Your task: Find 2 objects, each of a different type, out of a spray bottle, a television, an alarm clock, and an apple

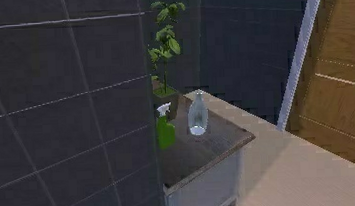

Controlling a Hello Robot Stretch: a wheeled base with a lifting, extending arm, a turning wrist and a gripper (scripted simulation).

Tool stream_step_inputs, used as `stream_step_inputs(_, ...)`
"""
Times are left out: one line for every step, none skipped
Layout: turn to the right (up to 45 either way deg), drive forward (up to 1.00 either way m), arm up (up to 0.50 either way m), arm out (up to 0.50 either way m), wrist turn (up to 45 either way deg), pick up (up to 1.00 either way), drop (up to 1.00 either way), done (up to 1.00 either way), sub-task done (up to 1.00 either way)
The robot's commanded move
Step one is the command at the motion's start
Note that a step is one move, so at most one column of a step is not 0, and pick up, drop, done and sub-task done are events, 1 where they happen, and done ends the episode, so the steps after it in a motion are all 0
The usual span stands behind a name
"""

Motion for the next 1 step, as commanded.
stream_step_inputs(0.0, 0.00, 0.00, 0.00, 0.0, 0.00, 0.00, 1.00, 0.00)
